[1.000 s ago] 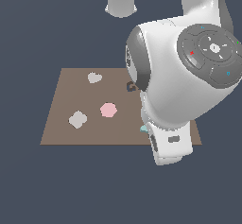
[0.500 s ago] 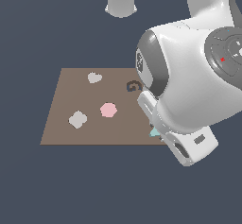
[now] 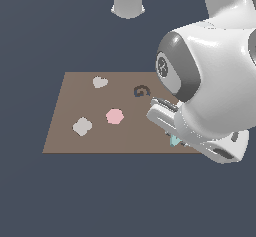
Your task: Insert a designated object into the corresponding slot on a board.
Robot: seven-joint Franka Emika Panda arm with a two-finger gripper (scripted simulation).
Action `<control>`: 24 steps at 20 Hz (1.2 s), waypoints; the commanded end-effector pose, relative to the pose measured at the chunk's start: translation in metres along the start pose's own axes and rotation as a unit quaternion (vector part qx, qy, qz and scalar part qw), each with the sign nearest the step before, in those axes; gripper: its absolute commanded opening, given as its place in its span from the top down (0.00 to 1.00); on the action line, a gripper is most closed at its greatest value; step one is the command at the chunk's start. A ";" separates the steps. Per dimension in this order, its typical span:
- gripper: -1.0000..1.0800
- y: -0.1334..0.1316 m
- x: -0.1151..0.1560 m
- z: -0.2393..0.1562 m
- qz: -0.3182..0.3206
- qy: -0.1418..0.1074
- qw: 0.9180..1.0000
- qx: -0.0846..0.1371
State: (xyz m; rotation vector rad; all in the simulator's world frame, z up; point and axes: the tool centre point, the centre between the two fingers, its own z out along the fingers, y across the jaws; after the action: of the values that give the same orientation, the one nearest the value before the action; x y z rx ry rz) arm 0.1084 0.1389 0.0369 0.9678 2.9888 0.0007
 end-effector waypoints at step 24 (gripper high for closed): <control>1.00 0.008 0.060 -0.003 -0.460 0.000 0.888 0.000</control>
State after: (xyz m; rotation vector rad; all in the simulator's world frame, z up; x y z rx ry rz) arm 0.0669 0.1800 0.0397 -0.4579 3.1082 0.0013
